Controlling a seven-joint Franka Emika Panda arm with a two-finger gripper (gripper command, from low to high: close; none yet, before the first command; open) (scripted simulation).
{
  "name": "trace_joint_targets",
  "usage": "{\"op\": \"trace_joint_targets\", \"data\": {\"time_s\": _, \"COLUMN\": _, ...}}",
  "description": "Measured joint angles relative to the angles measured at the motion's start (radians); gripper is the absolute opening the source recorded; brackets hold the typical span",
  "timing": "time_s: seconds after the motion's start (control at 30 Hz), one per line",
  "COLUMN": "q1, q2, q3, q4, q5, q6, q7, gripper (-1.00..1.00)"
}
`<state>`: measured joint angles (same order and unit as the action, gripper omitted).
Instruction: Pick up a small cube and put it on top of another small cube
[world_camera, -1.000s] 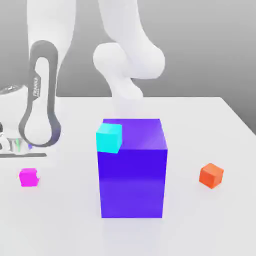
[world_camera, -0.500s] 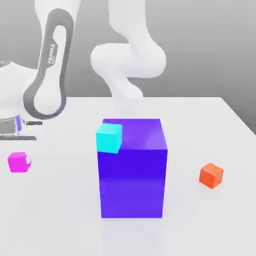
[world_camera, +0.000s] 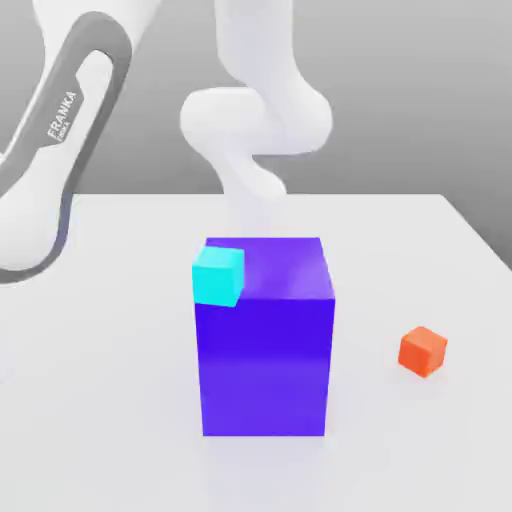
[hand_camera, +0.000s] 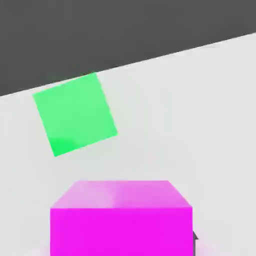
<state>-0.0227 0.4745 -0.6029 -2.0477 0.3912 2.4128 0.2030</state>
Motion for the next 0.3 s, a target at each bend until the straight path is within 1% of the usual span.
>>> {"op": "trace_joint_targets", "data": {"time_s": 0.07, "q1": -0.001, "q2": 0.05, "q3": 0.024, "q4": 0.052, "q5": 0.029, "q6": -0.009, "q7": 0.027, "gripper": -1.0}}
{"op": "trace_joint_targets", "data": {"time_s": 0.13, "q1": -0.026, "q2": 0.119, "q3": 0.063, "q4": 0.072, "q5": 0.077, "q6": 0.034, "q7": 0.008, "gripper": -1.0}}
{"op": "trace_joint_targets", "data": {"time_s": 0.17, "q1": -0.039, "q2": 0.145, "q3": 0.08, "q4": 0.077, "q5": 0.094, "q6": 0.053, "q7": -0.001, "gripper": 1.0}}
{"op": "trace_joint_targets", "data": {"time_s": 0.3, "q1": -0.039, "q2": 0.145, "q3": 0.08, "q4": 0.077, "q5": 0.095, "q6": 0.053, "q7": -0.001, "gripper": 1.0}}
